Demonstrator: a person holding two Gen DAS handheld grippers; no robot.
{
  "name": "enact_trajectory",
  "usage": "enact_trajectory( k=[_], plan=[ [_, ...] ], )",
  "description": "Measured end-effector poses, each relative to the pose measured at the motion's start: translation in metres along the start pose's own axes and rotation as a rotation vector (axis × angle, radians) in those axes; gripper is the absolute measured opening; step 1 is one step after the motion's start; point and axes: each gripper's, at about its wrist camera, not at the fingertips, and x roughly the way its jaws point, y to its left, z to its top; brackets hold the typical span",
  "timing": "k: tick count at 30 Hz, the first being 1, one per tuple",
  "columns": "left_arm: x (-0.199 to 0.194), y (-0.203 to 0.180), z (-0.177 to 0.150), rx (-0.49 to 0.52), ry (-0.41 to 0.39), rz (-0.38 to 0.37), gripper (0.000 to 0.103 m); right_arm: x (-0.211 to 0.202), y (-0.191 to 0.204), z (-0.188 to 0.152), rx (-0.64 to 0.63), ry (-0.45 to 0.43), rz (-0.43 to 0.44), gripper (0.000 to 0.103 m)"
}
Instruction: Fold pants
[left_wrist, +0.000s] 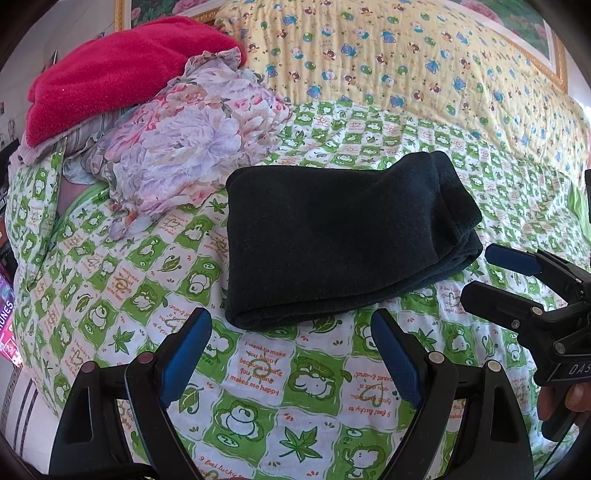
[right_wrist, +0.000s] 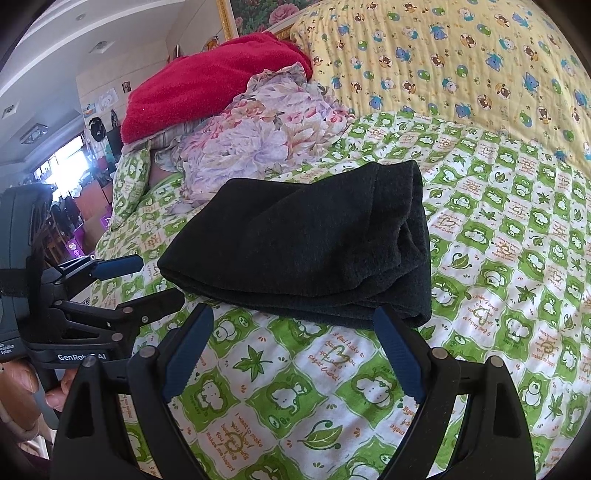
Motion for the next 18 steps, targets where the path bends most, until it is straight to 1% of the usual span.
enact_trajectory(
  k=[18],
  plan=[
    [-0.0019, 0.0025, 0.0032, -0.002, -0.012, 0.009, 0.088, 0.001, 0.004, 0.0034, -0.003, -0.009, 0.001, 0.089]
  ],
)
